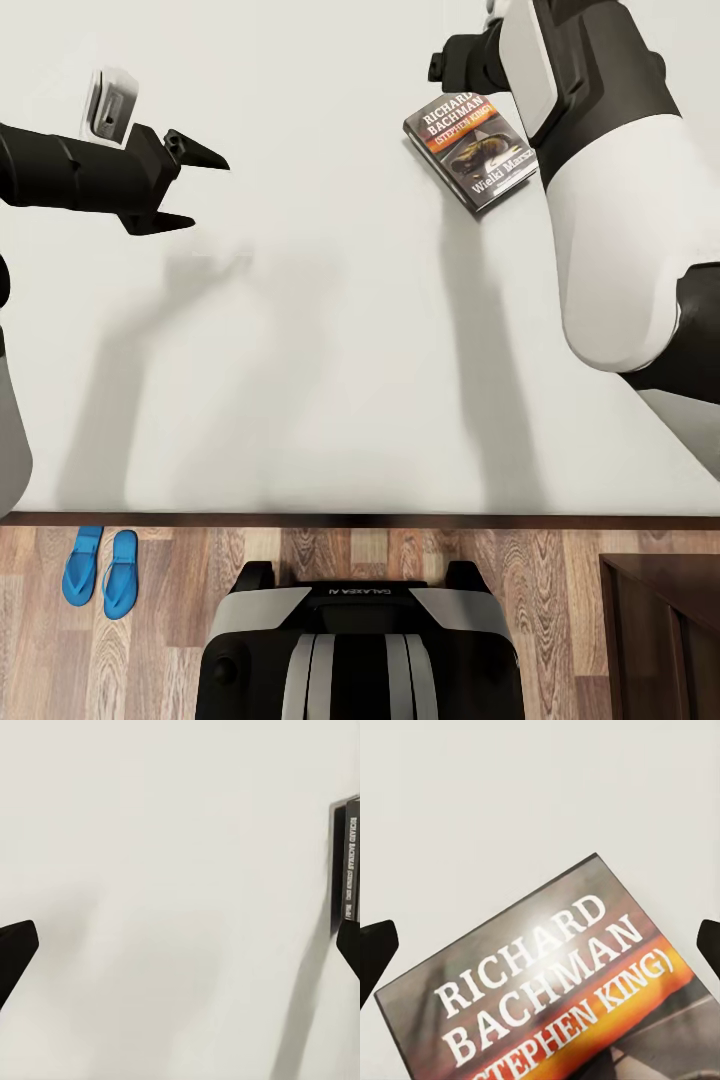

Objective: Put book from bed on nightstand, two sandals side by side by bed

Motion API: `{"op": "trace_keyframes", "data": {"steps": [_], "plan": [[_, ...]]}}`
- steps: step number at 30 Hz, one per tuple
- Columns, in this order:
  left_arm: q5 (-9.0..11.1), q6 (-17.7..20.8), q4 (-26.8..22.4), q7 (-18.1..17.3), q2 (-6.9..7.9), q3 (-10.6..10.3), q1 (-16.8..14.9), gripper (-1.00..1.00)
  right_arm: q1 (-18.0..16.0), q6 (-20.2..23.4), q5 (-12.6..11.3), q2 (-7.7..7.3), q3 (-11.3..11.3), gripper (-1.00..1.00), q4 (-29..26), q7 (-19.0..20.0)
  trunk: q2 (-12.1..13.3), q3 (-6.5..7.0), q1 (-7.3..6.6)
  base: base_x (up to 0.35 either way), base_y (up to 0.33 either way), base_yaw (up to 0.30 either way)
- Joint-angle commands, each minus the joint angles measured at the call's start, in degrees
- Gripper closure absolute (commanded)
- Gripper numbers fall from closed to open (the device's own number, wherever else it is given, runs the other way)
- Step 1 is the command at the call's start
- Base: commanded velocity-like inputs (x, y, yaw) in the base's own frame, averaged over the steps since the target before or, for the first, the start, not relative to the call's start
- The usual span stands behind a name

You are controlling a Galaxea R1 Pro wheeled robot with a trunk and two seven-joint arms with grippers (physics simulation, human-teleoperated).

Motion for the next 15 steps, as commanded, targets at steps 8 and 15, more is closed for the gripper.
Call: {"op": "trace_keyframes", "data": {"steps": [8,15], "plan": [[0.4,0.4,0.0,0.5,0.03,0.0,-0.1,-1.0,0.0,0.2,0.2,0.07,-0.3,-1.0,0.0,0.0,0.0,-0.02,0.0,0.0,0.0,0.0],[0.3,-0.4,0.1,0.4,-0.26,0.2,-1.0,-1.0,-1.1,-0.4,-0.4,0.07,-0.2,-1.0,1.9,0.0,0.0,-0.02,0.0,0.0,0.0,0.0]]}}
